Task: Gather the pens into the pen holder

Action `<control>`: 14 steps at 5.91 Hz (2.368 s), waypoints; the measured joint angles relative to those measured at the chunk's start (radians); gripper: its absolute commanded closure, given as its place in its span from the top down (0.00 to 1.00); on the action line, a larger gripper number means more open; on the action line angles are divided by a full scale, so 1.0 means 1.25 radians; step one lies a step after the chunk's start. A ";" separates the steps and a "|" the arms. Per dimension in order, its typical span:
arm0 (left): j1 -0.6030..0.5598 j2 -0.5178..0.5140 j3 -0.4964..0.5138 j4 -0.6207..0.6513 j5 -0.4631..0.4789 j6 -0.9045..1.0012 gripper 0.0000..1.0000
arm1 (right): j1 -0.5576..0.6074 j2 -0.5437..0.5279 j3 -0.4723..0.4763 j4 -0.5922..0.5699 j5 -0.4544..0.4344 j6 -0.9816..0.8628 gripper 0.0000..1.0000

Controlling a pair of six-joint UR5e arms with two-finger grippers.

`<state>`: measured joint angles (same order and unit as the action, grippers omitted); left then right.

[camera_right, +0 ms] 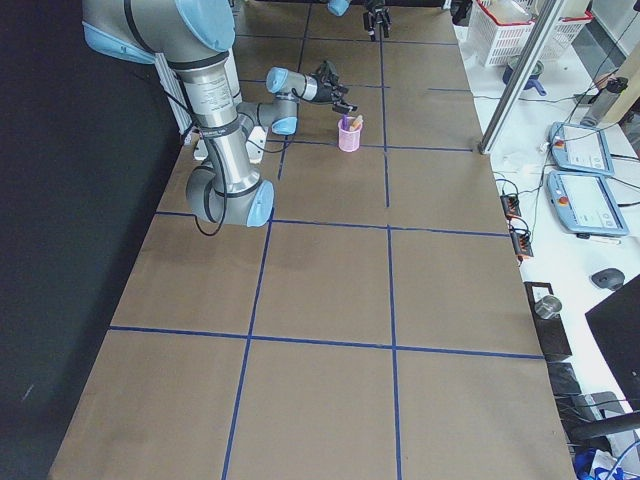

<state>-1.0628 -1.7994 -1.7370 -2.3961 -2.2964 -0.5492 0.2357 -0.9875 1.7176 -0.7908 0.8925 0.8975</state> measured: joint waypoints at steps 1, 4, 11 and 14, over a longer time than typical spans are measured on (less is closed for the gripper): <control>-0.006 0.000 0.000 0.002 0.000 0.004 1.00 | 0.040 -0.005 0.044 -0.014 0.086 -0.001 1.00; -0.109 -0.001 -0.001 0.210 -0.067 0.202 1.00 | 0.256 -0.083 0.190 -0.268 0.421 0.005 1.00; -0.451 0.008 0.243 0.718 -0.064 0.675 1.00 | 0.981 -0.409 0.059 -0.751 1.153 -0.724 1.00; -0.459 0.082 0.284 0.716 -0.054 0.677 1.00 | 1.051 -0.489 -0.022 -0.746 1.198 -0.786 1.00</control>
<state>-1.6361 -1.6970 -1.3825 -1.5014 -2.3639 0.2969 1.5498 -1.5991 1.6901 -1.7236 2.3903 -0.0854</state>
